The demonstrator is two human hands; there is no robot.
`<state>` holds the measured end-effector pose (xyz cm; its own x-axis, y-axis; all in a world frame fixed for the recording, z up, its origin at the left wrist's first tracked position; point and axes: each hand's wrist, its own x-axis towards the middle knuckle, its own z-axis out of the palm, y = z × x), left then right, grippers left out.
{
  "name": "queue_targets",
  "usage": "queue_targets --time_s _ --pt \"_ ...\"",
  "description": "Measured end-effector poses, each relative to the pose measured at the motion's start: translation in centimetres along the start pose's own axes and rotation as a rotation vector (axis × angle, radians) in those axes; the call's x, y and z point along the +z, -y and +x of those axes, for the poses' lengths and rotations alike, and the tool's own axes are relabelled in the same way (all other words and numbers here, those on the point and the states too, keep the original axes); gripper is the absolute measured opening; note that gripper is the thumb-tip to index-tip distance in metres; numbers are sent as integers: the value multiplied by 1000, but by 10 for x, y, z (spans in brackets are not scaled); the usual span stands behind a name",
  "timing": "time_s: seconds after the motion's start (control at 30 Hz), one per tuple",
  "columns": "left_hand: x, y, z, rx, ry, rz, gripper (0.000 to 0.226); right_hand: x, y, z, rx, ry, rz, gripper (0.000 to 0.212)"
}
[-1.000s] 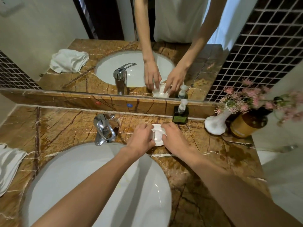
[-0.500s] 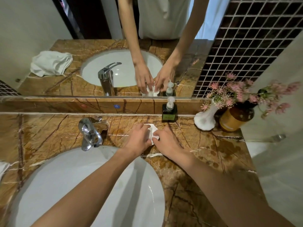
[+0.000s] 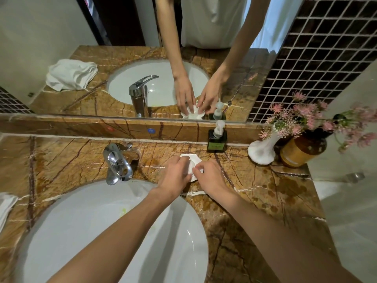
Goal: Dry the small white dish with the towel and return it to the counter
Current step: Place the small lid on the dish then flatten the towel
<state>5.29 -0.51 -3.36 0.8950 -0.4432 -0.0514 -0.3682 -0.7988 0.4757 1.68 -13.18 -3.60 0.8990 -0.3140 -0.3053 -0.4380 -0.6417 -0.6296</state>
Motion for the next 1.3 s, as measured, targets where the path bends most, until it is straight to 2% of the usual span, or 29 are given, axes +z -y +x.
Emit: queue_targets --time_s 0.77,0.93,1.17,1.3 --pt "2 0 6 42 33 21 24 2 -4 0 -24 -27 14 24" --pt "3 0 4 32 29 17 28 4 -5 -1 -7 -25 11 25" --pt "-3 -4 -6 24 -3 -30 49 0 -3 -11 -17 -78 23 34" --pt "-15 -3 -20 60 -65 -22 45 -3 2 -25 -64 -114 -17 34"
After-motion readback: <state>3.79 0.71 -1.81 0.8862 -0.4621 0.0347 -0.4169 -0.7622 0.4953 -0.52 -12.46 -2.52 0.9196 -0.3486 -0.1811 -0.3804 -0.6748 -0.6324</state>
